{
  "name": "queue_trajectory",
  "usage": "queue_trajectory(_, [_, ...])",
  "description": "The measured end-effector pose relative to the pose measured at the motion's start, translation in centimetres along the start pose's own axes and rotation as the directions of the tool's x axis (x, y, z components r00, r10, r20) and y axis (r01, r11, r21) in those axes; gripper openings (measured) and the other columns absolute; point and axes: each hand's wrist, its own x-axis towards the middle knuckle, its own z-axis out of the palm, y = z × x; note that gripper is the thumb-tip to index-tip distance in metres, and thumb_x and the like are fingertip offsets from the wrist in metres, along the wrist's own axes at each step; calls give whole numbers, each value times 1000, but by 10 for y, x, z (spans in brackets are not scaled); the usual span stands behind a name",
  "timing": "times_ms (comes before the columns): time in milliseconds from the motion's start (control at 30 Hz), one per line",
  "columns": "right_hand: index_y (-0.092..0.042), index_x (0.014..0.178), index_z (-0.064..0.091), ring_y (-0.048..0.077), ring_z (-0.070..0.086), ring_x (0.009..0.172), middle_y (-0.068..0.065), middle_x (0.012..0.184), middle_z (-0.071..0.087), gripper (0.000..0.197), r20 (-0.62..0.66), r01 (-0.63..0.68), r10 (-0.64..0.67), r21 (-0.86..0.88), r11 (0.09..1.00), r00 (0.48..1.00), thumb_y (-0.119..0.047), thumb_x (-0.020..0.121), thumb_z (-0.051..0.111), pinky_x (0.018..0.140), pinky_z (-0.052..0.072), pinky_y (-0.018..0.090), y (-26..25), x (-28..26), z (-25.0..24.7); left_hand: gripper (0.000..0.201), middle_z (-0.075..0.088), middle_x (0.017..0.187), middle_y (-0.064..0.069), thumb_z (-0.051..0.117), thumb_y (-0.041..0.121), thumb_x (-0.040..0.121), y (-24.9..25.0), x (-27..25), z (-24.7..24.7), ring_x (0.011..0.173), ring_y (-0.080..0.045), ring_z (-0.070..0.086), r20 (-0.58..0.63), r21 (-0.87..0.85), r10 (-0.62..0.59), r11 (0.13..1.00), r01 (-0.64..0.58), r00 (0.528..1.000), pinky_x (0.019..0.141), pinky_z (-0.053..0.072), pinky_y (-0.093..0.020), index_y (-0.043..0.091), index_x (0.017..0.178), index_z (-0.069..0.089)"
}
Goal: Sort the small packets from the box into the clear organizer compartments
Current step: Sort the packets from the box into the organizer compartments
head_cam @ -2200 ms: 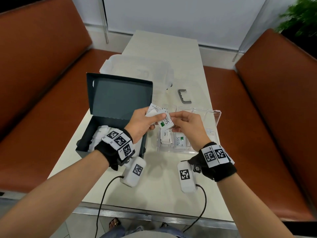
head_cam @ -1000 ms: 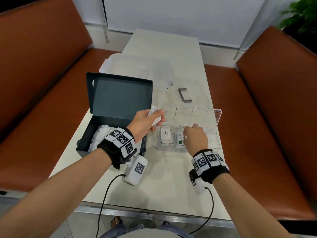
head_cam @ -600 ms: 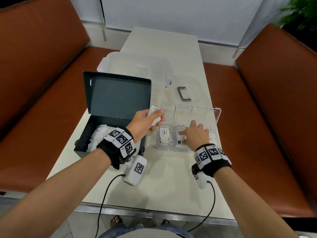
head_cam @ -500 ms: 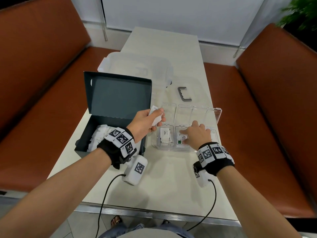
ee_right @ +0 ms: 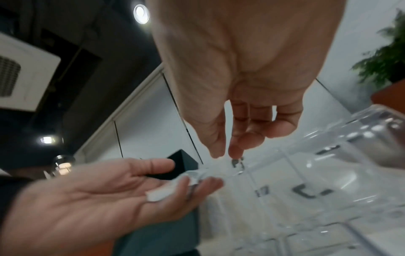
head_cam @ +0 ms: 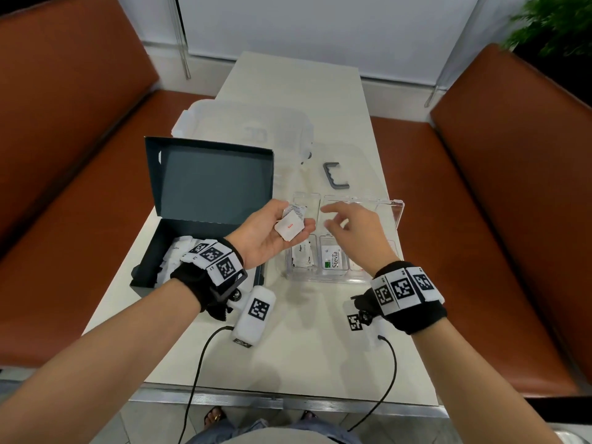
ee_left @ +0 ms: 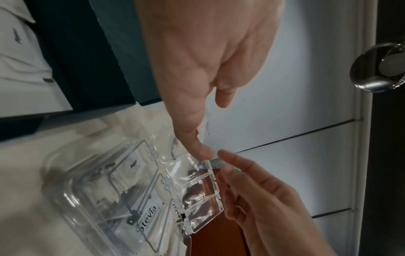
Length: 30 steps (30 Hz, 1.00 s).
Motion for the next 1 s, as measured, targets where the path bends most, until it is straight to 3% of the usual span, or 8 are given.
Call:
queue_trajectory(100, [-20, 114, 67, 2, 53, 70, -2, 86, 63, 29, 17, -26, 24, 133, 991, 1000, -32, 88, 66, 69, 40, 17, -17, -2, 7, 42, 61, 122, -30, 36, 6, 97, -1, -2, 5, 106, -33, 67, 63, -54, 0, 999, 4, 998, 91, 56, -39, -12, 136, 39])
queue_trajectory(233, [-19, 108, 65, 8, 55, 83, 0, 94, 60, 33, 2, -94, 96, 225, 970, 995, -32, 79, 75, 70, 40, 15, -19, -4, 15, 38, 65, 119, -25, 30, 1, 100, -5, -5, 15, 98, -28, 71, 82, 52, 35, 998, -40, 996, 82, 59, -36, -13, 134, 42])
queue_trajectory(300, [-18, 101, 64, 4, 55, 77, -4, 89, 61, 27, 3, -135, 141, 292, 947, 990, -26, 78, 76, 65, 39, 11, -15, -5, 13, 37, 64, 124, -22, 30, -1, 101, -8, -4, 20, 109, -29, 66, 88, 130, 50, 990, -61, 995, 92, 55, -39, -9, 134, 45])
queue_trajectory(400, [-13, 91, 62, 15, 65, 77, -3, 84, 63, 12, 7, -187, 203, 426, 885, 979, -12, 83, 71, 63, 48, 19, -5, -4, 3, 35, 61, 127, -23, 31, -4, 100, -11, -2, 30, 117, -36, 60, 85, 205, 69, 975, -85, 994, 104, 45, -49, -3, 126, 54])
queue_trajectory(467, [-13, 87, 60, 18, 70, 71, 2, 85, 66, 8, 9, -206, 231, 486, 850, 973, -8, 86, 67, 56, 52, 24, 3, -5, -9, 32, 63, 122, -23, 34, -6, 98, -13, -1, 39, 106, -36, 64, 76, 233, 85, 967, -101, 993, 100, 48, -49, 0, 118, 59])
queue_trajectory(567, [-15, 86, 58, 18, 71, 62, 5, 82, 71, 10, 15, -229, 265, 552, 802, 964, -8, 89, 64, 50, 52, 23, 21, -9, -26, 33, 68, 111, -16, 36, -7, 99, -18, 2, 51, 89, -26, 67, 63, 296, 119, 946, -133, 991, 83, 57, -35, 0, 123, 58])
queue_trajectory(833, [-28, 81, 70, 11, 65, 66, 2, 77, 69, 28, -75, -254, 314, 429, 867, 946, -3, 88, 61, 61, 55, 22, 88, -22, -57, 32, 70, 100, -8, 34, -7, 98, -39, 11, 75, 87, -19, 69, 28, 355, 113, 928, -116, 993, 78, 55, -30, 6, 115, 58])
queue_trajectory(1000, [-15, 88, 70, 13, 66, 64, 4, 76, 68, 21, 16, -339, 361, 388, 857, 932, 3, 84, 63, 59, 57, 20, 103, -21, -53, 26, 71, 97, -7, 39, -4, 98, -51, 16, 86, 85, -17, 69, -21, 373, 127, 921, -110, 992, 73, 54, -28, 9, 109, 59])
